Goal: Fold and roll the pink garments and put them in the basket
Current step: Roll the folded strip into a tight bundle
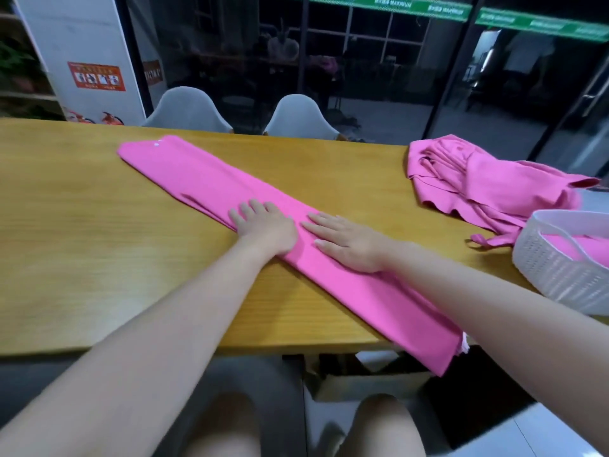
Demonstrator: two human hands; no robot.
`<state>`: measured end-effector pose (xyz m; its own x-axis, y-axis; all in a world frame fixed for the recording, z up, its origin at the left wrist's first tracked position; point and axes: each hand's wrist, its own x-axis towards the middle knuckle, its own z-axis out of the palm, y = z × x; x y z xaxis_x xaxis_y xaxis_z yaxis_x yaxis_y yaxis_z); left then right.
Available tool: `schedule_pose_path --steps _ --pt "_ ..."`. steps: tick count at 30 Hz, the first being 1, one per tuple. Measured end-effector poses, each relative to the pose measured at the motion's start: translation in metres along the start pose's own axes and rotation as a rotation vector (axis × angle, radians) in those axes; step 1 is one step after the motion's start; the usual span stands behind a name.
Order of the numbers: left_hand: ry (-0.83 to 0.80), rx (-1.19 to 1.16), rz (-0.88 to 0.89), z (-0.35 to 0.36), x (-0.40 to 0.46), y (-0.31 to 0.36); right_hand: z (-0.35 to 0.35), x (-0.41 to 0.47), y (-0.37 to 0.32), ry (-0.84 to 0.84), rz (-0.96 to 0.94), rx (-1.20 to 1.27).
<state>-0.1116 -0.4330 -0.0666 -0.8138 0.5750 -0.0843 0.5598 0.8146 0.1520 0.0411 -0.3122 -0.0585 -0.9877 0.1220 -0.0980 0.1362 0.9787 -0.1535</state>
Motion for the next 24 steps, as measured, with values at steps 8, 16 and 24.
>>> schedule_pose_path --steps 8,16,24 --pt "0.036 0.052 0.263 0.001 -0.034 -0.046 0.007 -0.046 -0.043 -0.039 0.018 -0.001" --pt "0.090 0.191 0.170 -0.006 -0.053 -0.054 0.025 -0.057 -0.081 0.063 -0.082 -0.120" --pt "0.066 0.068 0.229 0.001 0.011 -0.050 0.022 0.000 -0.071 0.067 0.014 -0.042"
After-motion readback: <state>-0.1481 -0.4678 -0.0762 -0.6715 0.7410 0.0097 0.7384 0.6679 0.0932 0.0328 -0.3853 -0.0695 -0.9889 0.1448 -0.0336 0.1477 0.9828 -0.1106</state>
